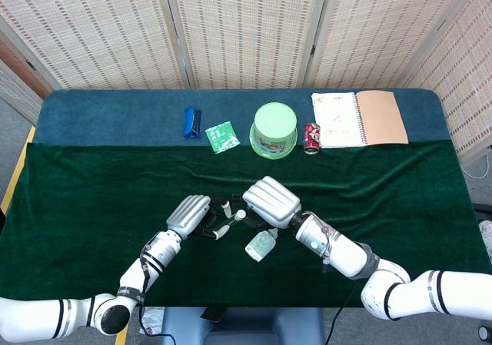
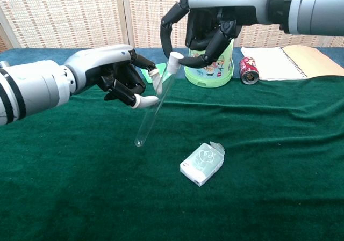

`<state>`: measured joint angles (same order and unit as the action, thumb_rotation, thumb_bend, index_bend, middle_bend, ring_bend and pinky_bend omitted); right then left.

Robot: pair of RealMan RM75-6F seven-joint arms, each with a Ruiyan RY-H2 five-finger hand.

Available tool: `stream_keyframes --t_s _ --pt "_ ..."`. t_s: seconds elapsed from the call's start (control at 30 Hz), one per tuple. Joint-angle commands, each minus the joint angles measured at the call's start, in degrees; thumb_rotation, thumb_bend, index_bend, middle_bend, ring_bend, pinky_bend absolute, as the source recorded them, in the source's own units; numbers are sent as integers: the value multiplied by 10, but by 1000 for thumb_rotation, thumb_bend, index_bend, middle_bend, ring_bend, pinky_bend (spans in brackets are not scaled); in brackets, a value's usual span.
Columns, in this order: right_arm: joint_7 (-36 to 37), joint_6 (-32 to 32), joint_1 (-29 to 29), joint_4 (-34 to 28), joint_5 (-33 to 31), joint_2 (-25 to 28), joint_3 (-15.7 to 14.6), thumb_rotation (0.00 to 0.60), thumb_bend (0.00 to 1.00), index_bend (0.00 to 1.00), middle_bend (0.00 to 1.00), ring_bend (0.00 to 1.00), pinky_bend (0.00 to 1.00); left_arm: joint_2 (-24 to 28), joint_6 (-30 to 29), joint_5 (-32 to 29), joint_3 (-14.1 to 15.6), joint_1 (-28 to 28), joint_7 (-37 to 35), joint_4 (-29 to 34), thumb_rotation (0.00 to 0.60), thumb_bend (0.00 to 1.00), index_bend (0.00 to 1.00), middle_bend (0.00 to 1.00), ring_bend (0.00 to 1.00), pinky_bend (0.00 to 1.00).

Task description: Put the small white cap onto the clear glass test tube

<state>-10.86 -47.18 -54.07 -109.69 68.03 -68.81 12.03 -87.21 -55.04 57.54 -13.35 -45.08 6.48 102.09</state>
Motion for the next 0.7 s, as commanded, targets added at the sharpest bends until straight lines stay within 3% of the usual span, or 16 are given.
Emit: stream_keyframes --t_s 0.03,0.13,0.43,0.7 --pt "3 -1 1 2 2 -1 0 600 659 536 963 1000 1000 0 0 -1 1 -1 2 0 600 499 702 910 865 878" --pt "5 -2 2 3 3 -2 -1 600 653 399 963 1000 1000 -2 -1 -2 2 -1 4 -2 600 498 702 910 865 878" --pt "10 -5 3 4 3 -4 -1 600 390 115 963 1000 1000 -4 -4 -2 5 -1 8 -5 600 499 702 910 864 878" --pt "28 -29 22 -11 10 24 6 600 384 88 963 1000 1000 14 -15 4 9 7 17 -14 600 498 702 910 864 878"
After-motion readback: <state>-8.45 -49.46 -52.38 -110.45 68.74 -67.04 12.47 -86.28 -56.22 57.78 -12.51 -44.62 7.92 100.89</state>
